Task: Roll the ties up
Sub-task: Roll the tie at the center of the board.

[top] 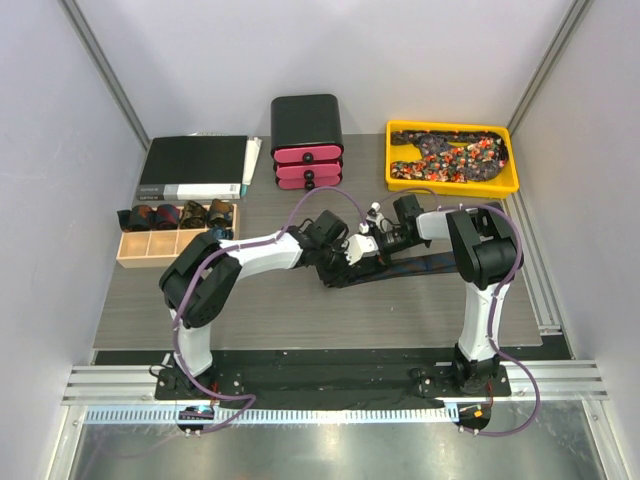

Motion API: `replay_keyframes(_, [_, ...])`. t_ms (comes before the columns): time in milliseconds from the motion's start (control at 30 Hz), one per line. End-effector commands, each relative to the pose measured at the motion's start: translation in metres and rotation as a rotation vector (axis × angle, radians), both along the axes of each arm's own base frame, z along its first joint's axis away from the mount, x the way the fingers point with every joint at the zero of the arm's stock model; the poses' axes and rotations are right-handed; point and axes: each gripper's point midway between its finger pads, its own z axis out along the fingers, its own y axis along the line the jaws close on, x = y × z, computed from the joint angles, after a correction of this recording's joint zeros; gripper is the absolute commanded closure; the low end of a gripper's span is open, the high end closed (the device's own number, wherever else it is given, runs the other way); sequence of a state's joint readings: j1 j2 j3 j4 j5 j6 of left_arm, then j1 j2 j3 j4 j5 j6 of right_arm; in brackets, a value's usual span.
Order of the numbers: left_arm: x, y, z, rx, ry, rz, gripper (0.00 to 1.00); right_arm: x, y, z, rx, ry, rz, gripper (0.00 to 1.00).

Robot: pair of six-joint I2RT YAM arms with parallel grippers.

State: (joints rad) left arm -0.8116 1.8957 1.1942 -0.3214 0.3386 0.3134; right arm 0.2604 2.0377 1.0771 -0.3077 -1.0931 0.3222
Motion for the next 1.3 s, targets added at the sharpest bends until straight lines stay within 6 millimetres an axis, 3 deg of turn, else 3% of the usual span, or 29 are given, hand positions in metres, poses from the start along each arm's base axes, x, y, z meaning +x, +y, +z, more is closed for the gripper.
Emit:
replay_keyframes(0, [-0.021,0.026,-0.034,0.148,0.094,0.029,0.75,0.005,0.01,0.015,0.046,-0.038,0.008,0.54])
replay_keyframes(67, [-0.022,0.026,-0.035,0.153,0.094,0.027,0.75,0.003,0.01,0.014,0.038,-0.048,0.023,0.57])
replay_keyframes(167, [-0.021,0.026,-0.035,0.157,0.088,0.031,0.74,0.001,0.01,0.008,0.026,-0.052,0.039,0.82])
replay_keyframes(333, [-0.017,0.028,-0.035,0.136,0.07,0.061,0.67,-0.002,0.005,-0.005,0.012,-0.022,0.044,0.99])
replay_keyframes(467, [-0.017,0.03,-0.032,0.067,0.061,0.108,0.53,0.001,-0.003,-0.013,-0.004,-0.022,0.03,0.99])
replay_keyframes(533, [0.001,0.018,-0.008,-0.077,0.004,0.168,0.39,-0.001,-0.005,-0.019,-0.009,-0.029,0.041,0.99])
replay_keyframes(567, [-0.007,0.026,-0.015,-0.096,0.019,0.181,0.31,-0.002,-0.006,-0.021,-0.008,-0.028,0.044,0.99])
replay_keyframes(600, [-0.008,0.023,-0.01,-0.153,0.027,0.171,0.13,-0.002,-0.006,-0.023,-0.008,-0.044,0.053,0.99])
replay_keyframes(633, [0.001,0.011,0.009,-0.245,-0.028,0.173,0.11,-0.002,-0.008,-0.027,-0.01,-0.042,0.055,0.99])
replay_keyframes(700, [-0.004,0.014,0.008,-0.307,-0.028,0.181,0.08,-0.002,-0.009,-0.032,-0.021,-0.053,0.063,0.99])
replay_keyframes(733, [0.008,0.0,0.033,-0.44,-0.093,0.19,0.07,-0.002,-0.009,-0.036,-0.022,-0.065,0.072,0.99])
replay_keyframes(767, [-0.001,0.007,0.024,-0.469,-0.085,0.199,0.05,-0.003,-0.009,-0.04,-0.023,-0.064,0.076,0.99])
replay_keyframes(800, [-0.001,0.006,0.029,-0.516,-0.116,0.187,0.0,-0.003,-0.009,-0.042,-0.023,-0.064,0.078,0.99])
replay_keyframes(900, [0.003,-0.004,0.032,-0.62,-0.129,0.196,0.0,-0.005,-0.011,-0.051,-0.036,-0.05,0.082,0.99])
replay_keyframes(1067, [0.007,-0.016,0.014,-0.634,-0.126,0.167,0.01,-0.005,-0.012,-0.057,-0.045,-0.039,0.081,0.99])
replay_keyframes(1167, [0.009,-0.02,0.007,-0.616,-0.148,0.143,0.21,-0.003,-0.011,-0.058,-0.042,-0.034,0.079,0.99])
replay_keyframes(1200, [0.01,-0.019,0.0,-0.595,-0.149,0.145,0.35,-0.003,-0.011,-0.058,-0.041,-0.03,0.077,0.99])
replay_keyframes(1267, [0.011,-0.017,-0.004,-0.551,-0.159,0.126,0.51,0.0,-0.01,-0.053,-0.037,-0.043,0.074,0.99])
